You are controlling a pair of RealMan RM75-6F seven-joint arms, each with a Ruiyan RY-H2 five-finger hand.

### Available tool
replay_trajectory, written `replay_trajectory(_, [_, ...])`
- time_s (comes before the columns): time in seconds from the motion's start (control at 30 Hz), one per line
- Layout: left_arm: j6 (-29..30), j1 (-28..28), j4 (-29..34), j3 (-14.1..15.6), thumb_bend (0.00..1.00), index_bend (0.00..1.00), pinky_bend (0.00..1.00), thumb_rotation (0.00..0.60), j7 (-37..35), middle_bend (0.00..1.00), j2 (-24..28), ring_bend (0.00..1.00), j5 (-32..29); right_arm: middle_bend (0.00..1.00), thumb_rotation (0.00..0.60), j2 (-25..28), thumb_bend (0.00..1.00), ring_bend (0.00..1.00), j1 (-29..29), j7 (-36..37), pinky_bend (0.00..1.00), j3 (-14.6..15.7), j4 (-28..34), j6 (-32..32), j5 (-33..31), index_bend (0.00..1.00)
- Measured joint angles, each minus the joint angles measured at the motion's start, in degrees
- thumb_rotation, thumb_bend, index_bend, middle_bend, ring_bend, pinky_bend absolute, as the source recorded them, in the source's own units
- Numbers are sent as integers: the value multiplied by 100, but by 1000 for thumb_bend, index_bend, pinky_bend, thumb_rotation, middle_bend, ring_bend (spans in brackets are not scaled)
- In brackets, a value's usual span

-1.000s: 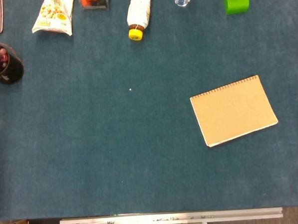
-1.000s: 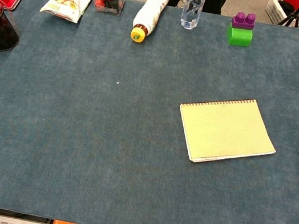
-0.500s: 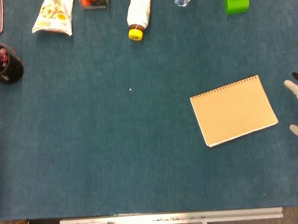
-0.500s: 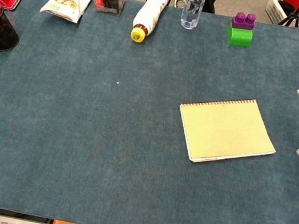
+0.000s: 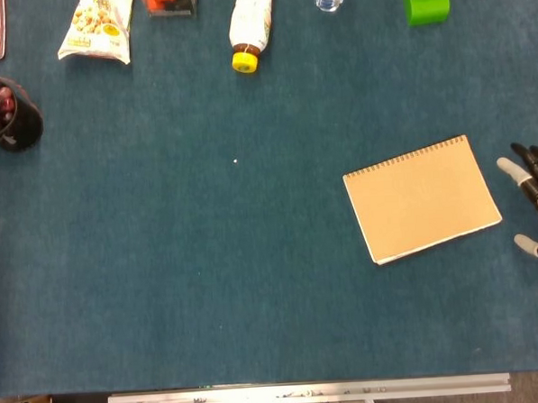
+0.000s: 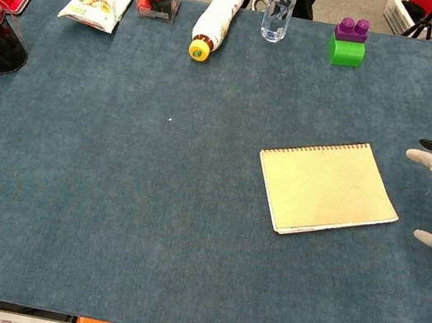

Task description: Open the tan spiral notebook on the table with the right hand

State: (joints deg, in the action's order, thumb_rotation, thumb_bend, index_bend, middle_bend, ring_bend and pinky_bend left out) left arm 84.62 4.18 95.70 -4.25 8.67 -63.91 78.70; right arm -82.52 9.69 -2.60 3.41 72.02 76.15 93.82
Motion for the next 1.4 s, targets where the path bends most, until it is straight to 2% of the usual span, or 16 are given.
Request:
replay_trajectory(0.7, [-43, 3, -6, -17, 240, 473, 369, 600, -56, 298, 26, 243, -53, 19, 600, -564, 97, 0, 282, 81, 102, 27, -675, -413, -46, 126])
replay_trajectory(1.07, [-57, 5, -2, -20, 241, 473, 370, 600, -82, 299, 40, 243, -64, 19, 600, -632, 96, 0, 430, 78, 102, -29, -652, -367, 10, 126])
replay_trajectory(1.4, [-59, 5, 7, -25, 241, 473, 372, 600, -97, 299, 49, 243, -72, 19, 600, -691, 96, 0, 472, 68, 102, 47, -659, -434, 12, 126])
